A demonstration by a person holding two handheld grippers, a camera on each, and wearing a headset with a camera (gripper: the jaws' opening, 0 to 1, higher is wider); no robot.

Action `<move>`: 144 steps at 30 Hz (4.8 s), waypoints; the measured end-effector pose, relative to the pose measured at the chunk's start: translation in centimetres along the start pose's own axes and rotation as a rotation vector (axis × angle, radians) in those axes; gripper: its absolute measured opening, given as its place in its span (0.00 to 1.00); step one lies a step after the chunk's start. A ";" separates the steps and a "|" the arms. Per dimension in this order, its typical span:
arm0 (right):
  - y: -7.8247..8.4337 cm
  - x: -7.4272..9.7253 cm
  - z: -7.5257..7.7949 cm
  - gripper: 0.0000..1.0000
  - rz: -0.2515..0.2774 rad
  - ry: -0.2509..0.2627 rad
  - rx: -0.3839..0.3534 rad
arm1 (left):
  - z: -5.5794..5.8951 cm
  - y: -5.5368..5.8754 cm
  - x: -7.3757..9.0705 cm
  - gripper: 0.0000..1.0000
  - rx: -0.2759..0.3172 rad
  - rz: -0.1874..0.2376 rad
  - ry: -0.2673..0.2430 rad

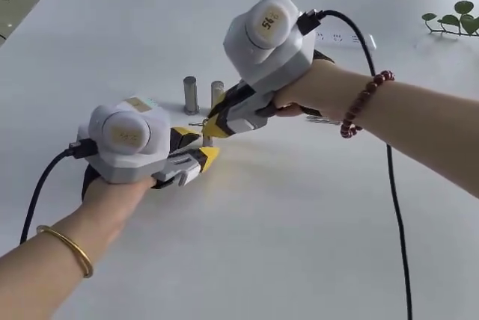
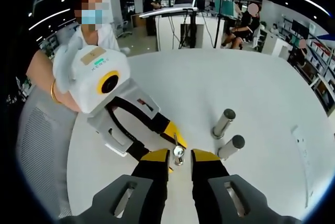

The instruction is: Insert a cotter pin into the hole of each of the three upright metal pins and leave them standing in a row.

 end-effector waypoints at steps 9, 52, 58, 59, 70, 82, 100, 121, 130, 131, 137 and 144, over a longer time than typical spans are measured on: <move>-0.1 1.1 1.1 0.15 0.026 0.033 -0.067 | 0.4 -0.5 1.1 0.32 0.020 0.006 -0.003; 0.3 -1.7 5.8 0.22 0.206 0.250 -0.308 | 3.7 -2.8 5.8 0.81 0.058 0.055 0.013; 0.7 -2.4 6.2 0.20 0.214 0.257 -0.354 | 3.9 -2.9 5.8 0.85 0.061 0.063 0.006; 0.7 -2.4 6.2 0.19 0.217 0.258 -0.357 | 3.9 -2.9 5.8 0.86 0.056 0.063 0.003; 0.7 -3.2 6.6 0.12 0.239 0.263 -0.372 | 4.0 -2.8 5.9 0.92 0.044 0.057 -0.010; 0.8 -4.0 7.5 0.09 0.239 0.261 -0.368 | 4.4 -2.9 6.0 0.96 0.039 0.054 -0.014; 1.1 -3.5 7.2 0.08 0.213 0.259 -0.307 | 4.9 -3.0 6.6 0.99 0.030 0.064 -0.007; 3.5 0.5 5.2 0.07 0.210 0.240 -0.268 | 5.2 -3.2 6.7 0.99 0.022 0.068 -0.021; 3.8 2.4 3.7 0.08 0.226 0.202 -0.216 | 5.6 -3.5 6.9 0.99 0.012 0.089 -0.022; 3.9 2.4 3.7 0.08 0.227 0.200 -0.213 | 5.7 -3.5 6.9 0.99 0.009 0.085 -0.021; 4.2 2.7 3.0 0.08 0.229 0.174 -0.187 | 6.0 -3.4 7.0 0.99 0.008 0.081 -0.019; 4.5 3.3 1.4 0.08 0.231 0.151 -0.169 | 6.2 -3.4 7.3 0.99 0.004 0.085 -0.022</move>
Point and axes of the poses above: the centre of the closed fingertips' face, and the gripper's own axes: x roughly backward along the fingers, z roughly to its right, y roughly out of its underside, the point moved 3 cm from there along x, roughly backward along the fingers, and after that the axes turned 14 degrees about y, right-handed, at the moved point
